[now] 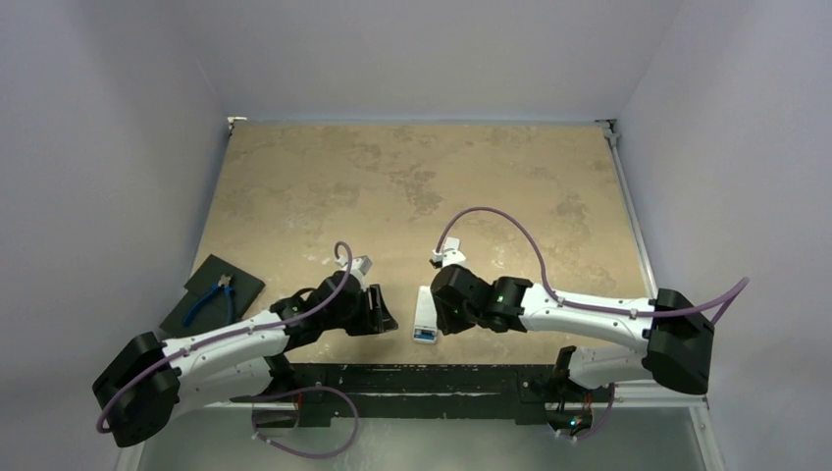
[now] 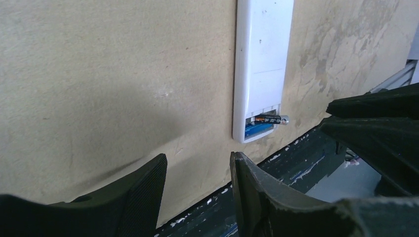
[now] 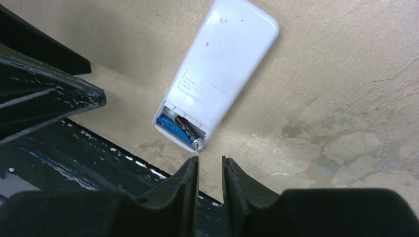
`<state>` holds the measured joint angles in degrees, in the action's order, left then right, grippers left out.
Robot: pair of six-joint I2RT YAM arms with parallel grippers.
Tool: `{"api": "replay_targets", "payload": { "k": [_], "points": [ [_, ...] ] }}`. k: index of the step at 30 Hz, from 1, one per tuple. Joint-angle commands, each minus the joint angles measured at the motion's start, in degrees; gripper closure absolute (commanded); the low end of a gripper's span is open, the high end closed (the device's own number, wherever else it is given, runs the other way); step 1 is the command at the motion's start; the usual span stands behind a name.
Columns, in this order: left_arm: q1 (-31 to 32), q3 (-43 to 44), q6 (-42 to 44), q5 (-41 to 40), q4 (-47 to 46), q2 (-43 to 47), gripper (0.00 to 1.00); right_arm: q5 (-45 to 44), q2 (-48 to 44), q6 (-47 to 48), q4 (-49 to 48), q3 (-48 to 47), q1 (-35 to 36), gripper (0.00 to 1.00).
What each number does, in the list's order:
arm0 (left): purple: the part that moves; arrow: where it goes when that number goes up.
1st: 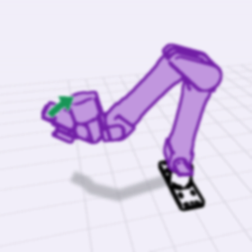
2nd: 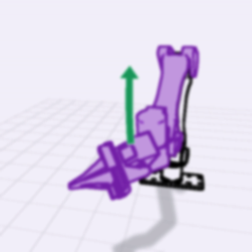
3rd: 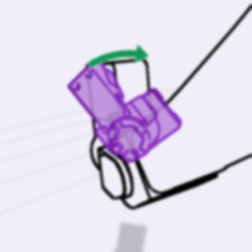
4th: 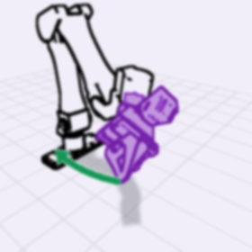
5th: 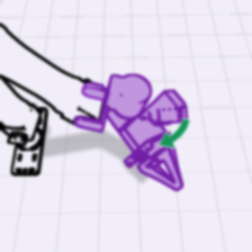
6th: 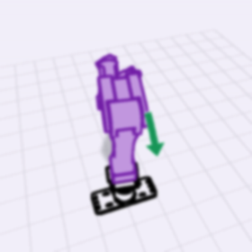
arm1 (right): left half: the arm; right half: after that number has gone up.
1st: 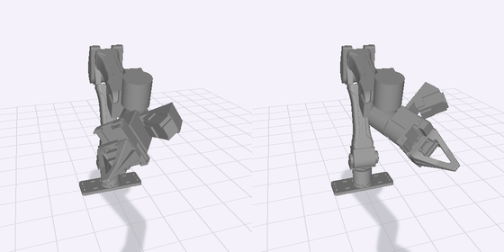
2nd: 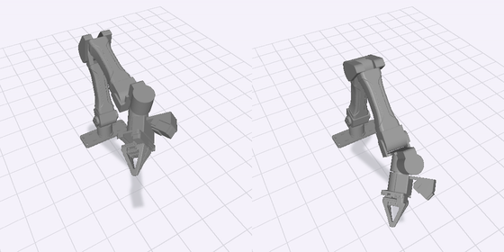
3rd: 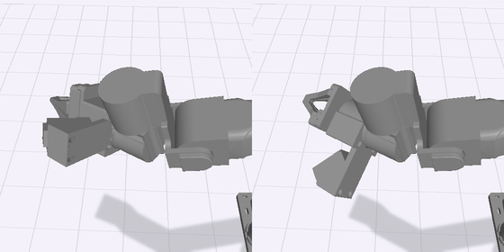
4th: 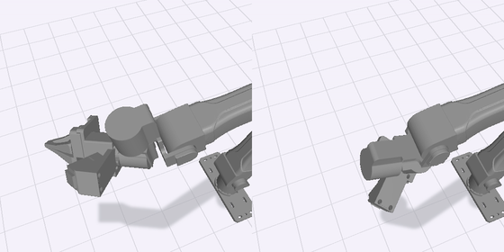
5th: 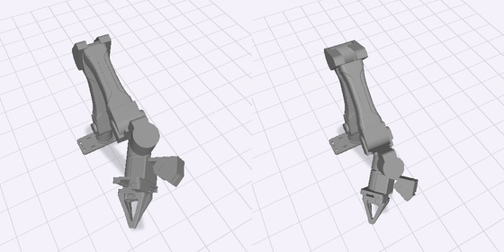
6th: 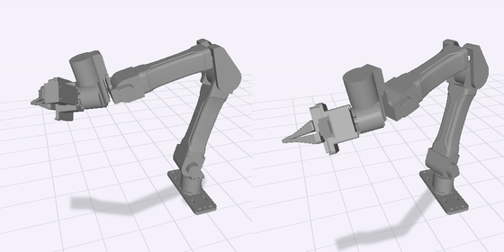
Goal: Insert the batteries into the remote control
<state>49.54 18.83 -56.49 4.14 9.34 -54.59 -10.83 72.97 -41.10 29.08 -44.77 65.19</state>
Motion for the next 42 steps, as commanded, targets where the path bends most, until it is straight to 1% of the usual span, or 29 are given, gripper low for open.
{"api": "replay_targets", "payload": {
  "k": [1, 6, 12, 16, 21, 29, 35, 42],
  "points": [
    [0.27, -0.81, -0.58, 3.74, -7.55, -2.63, 0.5, -0.15, -1.9, -5.14, -3.73, 1.47, -0.14, 0.7],
    [0.84, -1.29, -1.06, 5.74, -12.75, -6.31, 0.5, 2.41, -2.51, -7.87, -7.83, 4.32, -0.15, 0.68],
    [1.94, -1.63, -1.43, 5.88, -15.57, -8.41, 0.5, 3.21, -3.24, -10.18, -10.68, 6.43, -0.15, 0.71],
    [1.93, -1.82, -1.47, 7.21, -18.37, -10.19, 0.53, 3.92, -3.36, -11.2, -12.86, 7.67, -0.15, 0.72],
    [2.06, -2.49, -1.96, 8.2, -21.3, -12.45, 0.59, 3.12, -3.42, -12.13, -13.08, 8.17, -0.15, 0.75],
    [2.09, -2.98, -2.03, 8.6, -24.02, -14.89, 0.74, 2.52, -3.31, -13.17, -13.56, 9.24, -0.15, 0.77],
    [2.19, -2.95, -1.99, 8.85, -25.17, -16.16, 0.79, 2.21, -2.84, -13.64, -14.17, 9.85, -0.15, 0.78],
    [2.19, -2.94, -2.26, 9.04, -26.17, -17.69, 0.93, 2.13, -2.22, -14.25, -14.79, 10.23, -0.15, 0.78]
  ]
}}
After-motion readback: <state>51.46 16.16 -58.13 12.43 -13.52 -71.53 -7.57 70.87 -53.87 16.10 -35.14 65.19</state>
